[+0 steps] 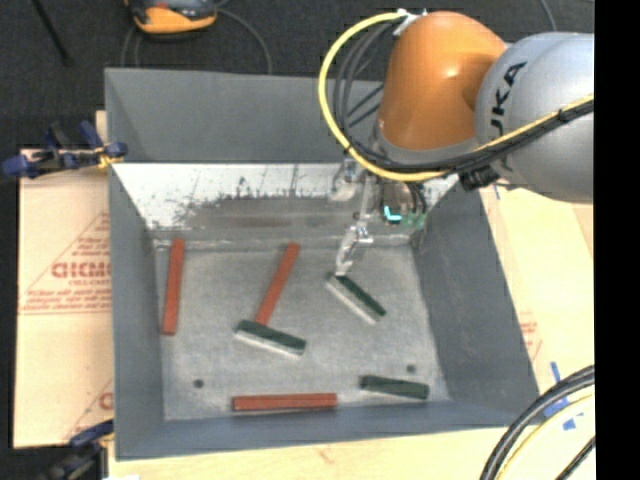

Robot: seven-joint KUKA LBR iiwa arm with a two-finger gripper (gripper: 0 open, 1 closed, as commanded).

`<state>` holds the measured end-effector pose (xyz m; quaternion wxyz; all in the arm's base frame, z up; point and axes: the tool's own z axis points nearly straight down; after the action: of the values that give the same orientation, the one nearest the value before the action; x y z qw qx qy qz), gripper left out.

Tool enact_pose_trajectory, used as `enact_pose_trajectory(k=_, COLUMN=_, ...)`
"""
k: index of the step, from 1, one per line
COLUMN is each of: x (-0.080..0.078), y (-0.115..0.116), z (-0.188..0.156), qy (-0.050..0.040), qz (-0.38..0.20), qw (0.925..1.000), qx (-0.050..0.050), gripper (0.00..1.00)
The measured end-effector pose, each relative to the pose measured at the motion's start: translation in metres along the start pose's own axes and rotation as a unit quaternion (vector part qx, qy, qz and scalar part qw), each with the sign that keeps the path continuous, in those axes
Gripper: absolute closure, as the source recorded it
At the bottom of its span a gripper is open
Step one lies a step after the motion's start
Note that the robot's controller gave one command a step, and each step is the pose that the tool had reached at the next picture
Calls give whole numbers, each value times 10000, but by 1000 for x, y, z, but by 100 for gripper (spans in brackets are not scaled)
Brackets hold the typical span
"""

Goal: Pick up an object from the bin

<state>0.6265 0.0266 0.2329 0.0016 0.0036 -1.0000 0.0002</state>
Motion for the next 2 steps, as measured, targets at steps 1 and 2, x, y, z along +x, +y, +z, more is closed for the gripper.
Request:
enact_pose_trajectory(k=1, x=-1, y=0, z=-5, qy=-40, qz=2, qw=10000, qx=-3, gripper=0)
enact_pose_trajectory(k=2, x=-5, y=10, z=44, qy=-76, qz=32, qw=10000, qx=-6, gripper=0)
